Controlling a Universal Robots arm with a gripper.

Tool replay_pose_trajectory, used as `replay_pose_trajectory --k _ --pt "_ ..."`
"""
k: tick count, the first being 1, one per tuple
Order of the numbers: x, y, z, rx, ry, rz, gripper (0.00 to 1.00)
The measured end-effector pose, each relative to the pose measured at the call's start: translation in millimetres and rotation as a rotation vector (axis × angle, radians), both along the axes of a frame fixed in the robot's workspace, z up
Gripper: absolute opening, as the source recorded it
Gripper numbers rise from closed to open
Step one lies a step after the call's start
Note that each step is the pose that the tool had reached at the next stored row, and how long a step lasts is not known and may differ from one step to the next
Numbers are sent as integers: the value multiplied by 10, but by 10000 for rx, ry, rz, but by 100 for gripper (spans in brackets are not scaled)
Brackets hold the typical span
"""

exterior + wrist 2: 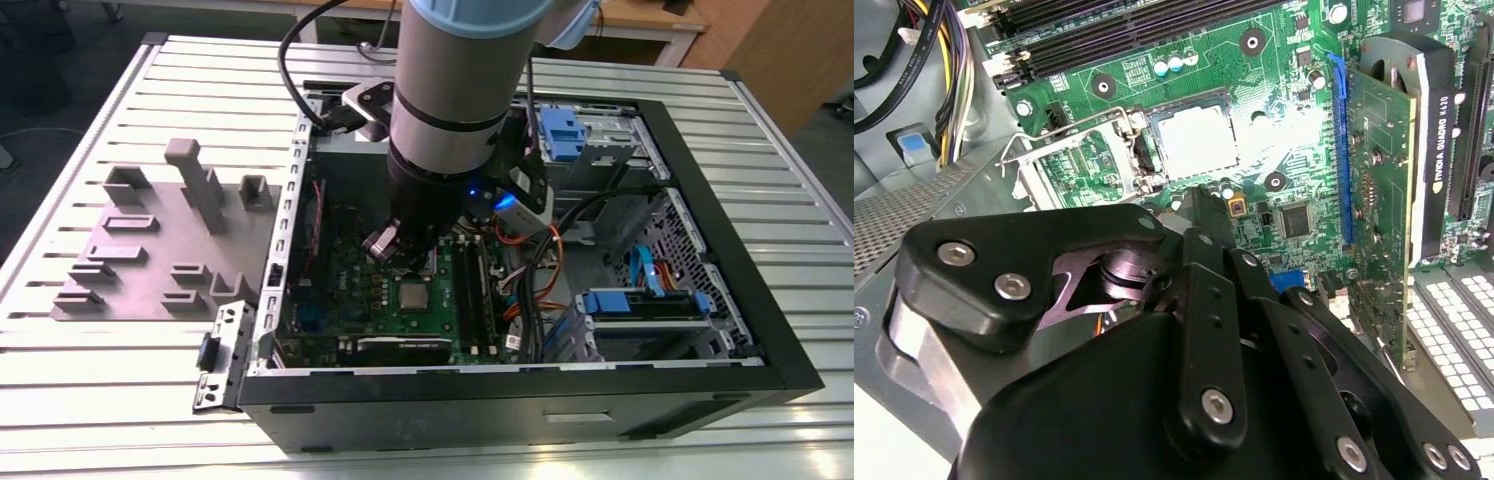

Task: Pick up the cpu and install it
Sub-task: 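Close the cpu cover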

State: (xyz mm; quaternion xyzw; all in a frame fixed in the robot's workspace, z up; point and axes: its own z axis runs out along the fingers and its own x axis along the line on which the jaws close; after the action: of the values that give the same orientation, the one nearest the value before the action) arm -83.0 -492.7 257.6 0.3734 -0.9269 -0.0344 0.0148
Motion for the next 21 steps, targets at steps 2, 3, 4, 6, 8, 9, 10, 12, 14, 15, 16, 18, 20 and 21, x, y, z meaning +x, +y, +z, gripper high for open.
replay_pose_trajectory --k 2,3,4,6,8,9,10,12,14,15,16,18,20,21 --pt "0 0 0 0 0 1 11" --pt "0 0 0 0 0 1 11" --pt "0 0 0 0 0 2 11" --pt "1 2 -2 2 -3 11 11" --pt "1 1 -4 -1 -28 220 11" --pt "0 1 -5 -2 -45 367 11" --pt "0 1 -8 -1 -77 498 11" --pt "0 1 -13 -4 -179 697 11" --pt "18 5 -20 -1 -228 739 11" --pt "34 9 -22 -1 -231 743 11" --pt "52 15 -23 -3 -230 744 11" --pt "93 29 -26 -3 -230 746 11" --pt "132 43 -29 -3 -230 750 11" --pt "148 49 -30 -3 -230 752 11"
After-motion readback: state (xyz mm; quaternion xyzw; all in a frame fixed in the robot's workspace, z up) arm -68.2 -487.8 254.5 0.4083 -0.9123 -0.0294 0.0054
